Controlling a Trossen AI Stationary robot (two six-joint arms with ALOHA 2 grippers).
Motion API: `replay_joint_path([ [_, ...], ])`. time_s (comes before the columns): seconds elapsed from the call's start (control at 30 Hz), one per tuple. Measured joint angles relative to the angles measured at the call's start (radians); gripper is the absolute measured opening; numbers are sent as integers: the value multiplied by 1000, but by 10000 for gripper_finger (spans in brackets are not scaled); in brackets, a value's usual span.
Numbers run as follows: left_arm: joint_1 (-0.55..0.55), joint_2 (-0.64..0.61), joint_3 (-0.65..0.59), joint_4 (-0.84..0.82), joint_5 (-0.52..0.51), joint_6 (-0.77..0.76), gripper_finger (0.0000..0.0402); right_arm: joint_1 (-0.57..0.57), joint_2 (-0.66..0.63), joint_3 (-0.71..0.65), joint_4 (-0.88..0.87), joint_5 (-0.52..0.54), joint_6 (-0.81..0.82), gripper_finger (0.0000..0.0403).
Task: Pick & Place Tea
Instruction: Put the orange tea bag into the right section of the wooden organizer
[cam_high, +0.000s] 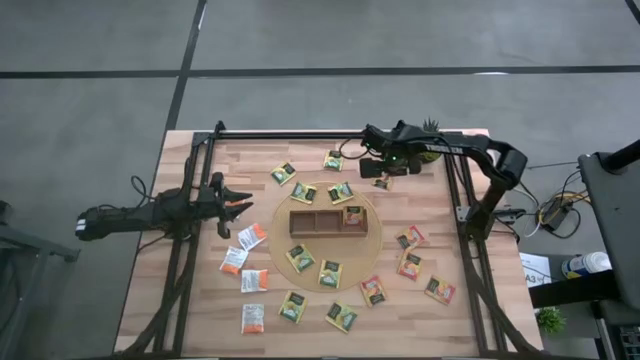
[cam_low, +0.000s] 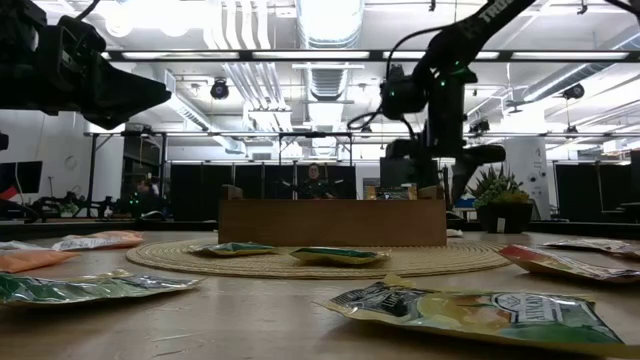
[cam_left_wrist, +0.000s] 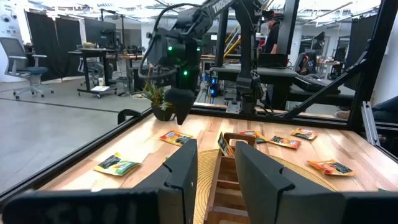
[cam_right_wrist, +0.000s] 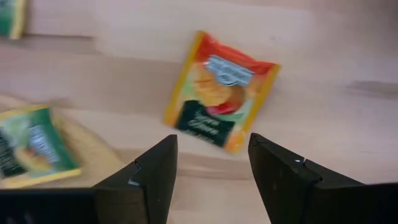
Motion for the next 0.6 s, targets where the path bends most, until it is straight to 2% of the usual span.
replay_joint_path([
  [0.27,0,0,0,0,0,0,104,-3,29,4,-12,0,-5,196],
  [0.37,0,0,0,0,0,0,104,-3,28,5,-12,1,-77,196],
  [0.47,0,0,0,0,0,0,104,-3,25,10,-12,-1,-301,196],
  [0.6,0,0,0,0,0,0,104,-3,22,17,-19,-2,-791,196],
])
